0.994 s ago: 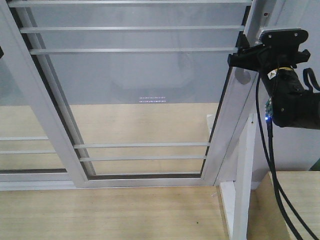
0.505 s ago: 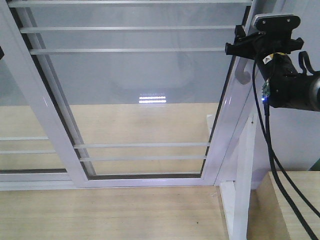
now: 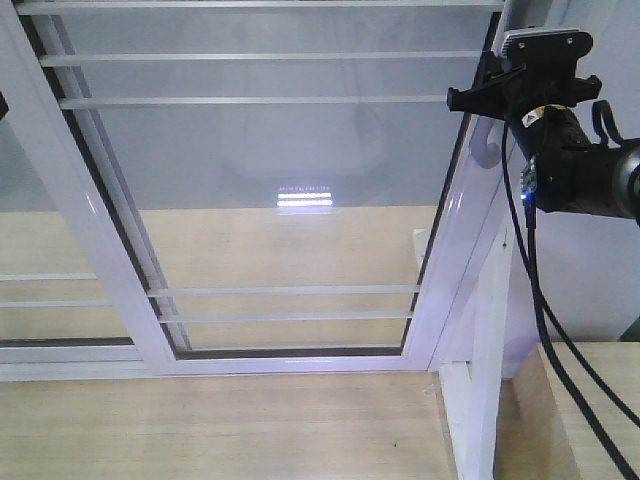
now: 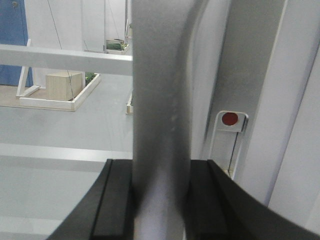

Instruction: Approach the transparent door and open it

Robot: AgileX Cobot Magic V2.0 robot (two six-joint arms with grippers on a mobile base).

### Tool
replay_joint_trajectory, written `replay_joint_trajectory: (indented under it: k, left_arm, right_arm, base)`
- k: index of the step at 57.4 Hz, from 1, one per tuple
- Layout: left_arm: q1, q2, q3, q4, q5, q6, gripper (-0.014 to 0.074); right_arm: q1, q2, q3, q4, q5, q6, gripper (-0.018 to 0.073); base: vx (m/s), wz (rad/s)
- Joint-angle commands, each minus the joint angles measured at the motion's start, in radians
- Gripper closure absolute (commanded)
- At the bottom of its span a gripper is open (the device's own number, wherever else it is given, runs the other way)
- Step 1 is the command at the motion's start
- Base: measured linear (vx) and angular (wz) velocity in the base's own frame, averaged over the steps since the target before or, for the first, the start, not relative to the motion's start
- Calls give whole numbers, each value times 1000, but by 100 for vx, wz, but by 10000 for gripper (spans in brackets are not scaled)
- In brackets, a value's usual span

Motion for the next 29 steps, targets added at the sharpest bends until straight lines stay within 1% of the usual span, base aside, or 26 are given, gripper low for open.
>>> replay_joint_trajectory:
  k: [1, 10, 29]
  left_arm:
    - [-5, -17, -37, -5, -77, -17, 27]
    - [-5, -17, -37, -5, -77, -19, 27]
    - [-5, -17, -37, -5, -76, -19, 27]
  right_arm:
    - [9, -52, -33, -55, -81, -5, 571]
    - [37, -55, -33, -123, -82, 13, 568]
    - [137, -55, -33, -131, -89, 13, 568]
  base:
    - [0, 0]
    - [0, 0]
    - [0, 0]
